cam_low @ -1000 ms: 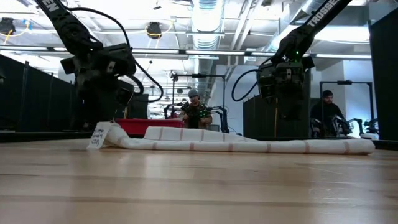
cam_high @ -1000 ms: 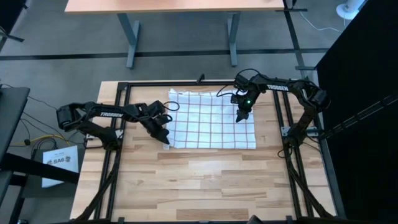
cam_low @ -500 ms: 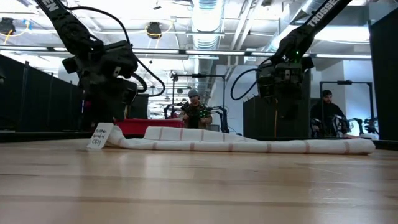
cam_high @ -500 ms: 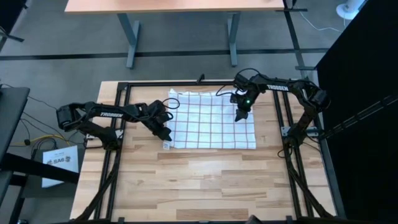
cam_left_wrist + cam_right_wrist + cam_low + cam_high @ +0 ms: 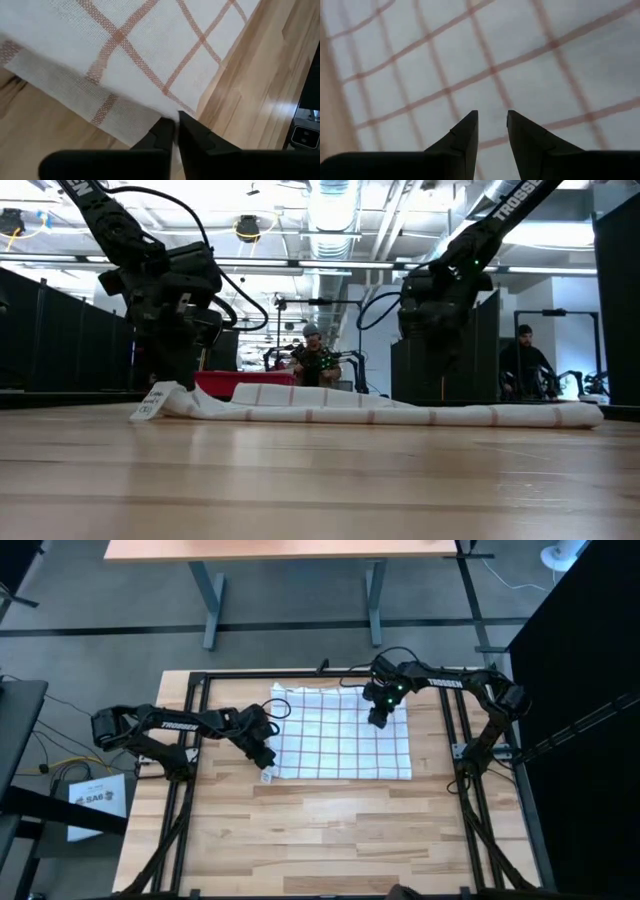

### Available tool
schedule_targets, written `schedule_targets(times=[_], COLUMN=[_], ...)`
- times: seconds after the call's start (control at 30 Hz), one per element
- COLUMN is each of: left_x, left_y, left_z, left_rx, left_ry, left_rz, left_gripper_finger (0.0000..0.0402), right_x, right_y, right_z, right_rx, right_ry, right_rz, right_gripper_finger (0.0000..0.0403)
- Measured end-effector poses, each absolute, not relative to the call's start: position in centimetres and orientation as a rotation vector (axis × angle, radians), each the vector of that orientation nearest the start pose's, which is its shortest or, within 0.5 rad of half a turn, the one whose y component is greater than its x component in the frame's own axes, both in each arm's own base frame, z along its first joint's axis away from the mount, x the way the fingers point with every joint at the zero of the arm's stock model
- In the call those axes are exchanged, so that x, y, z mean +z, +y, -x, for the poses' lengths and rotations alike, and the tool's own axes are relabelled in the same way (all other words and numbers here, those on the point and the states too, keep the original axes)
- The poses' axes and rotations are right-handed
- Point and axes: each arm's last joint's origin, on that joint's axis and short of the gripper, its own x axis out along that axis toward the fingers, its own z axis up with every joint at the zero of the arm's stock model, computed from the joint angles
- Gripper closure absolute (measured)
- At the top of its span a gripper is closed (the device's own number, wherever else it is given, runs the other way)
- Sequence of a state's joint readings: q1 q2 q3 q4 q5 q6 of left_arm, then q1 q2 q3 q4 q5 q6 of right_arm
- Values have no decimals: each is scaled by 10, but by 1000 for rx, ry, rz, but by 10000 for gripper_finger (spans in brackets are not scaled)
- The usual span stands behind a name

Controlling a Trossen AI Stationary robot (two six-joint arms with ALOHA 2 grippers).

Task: Roll towel
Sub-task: Fold the white striped towel

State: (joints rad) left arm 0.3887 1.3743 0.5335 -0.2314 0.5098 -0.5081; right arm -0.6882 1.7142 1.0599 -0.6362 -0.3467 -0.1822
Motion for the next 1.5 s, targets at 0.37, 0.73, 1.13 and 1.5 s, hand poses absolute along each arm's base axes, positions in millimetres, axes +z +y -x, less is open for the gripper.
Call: schedule_targets(times=[0.37, 0.73, 1.13, 1.5], left_x=[138, 138, 156, 161], left_y=[62, 47, 27, -4], left_z=[-211, -215, -231, -231], left_rx=[100, 14, -105, -111], left_ry=[1020, 1051, 1041, 1173], left_rz=[900, 912, 874, 739], left_gripper_finger=[401, 401, 401, 401], right_x=[169, 136, 139, 139], right_y=[-205, -210, -222, -223], right_z=[-243, -237, -233, -231], right_rx=[-396, -345, -363, -353], right_ry=[1196, 1383, 1373, 1383], right_rz=[-420, -513, -525, -515], right_gripper_finger=[311, 311, 311, 311])
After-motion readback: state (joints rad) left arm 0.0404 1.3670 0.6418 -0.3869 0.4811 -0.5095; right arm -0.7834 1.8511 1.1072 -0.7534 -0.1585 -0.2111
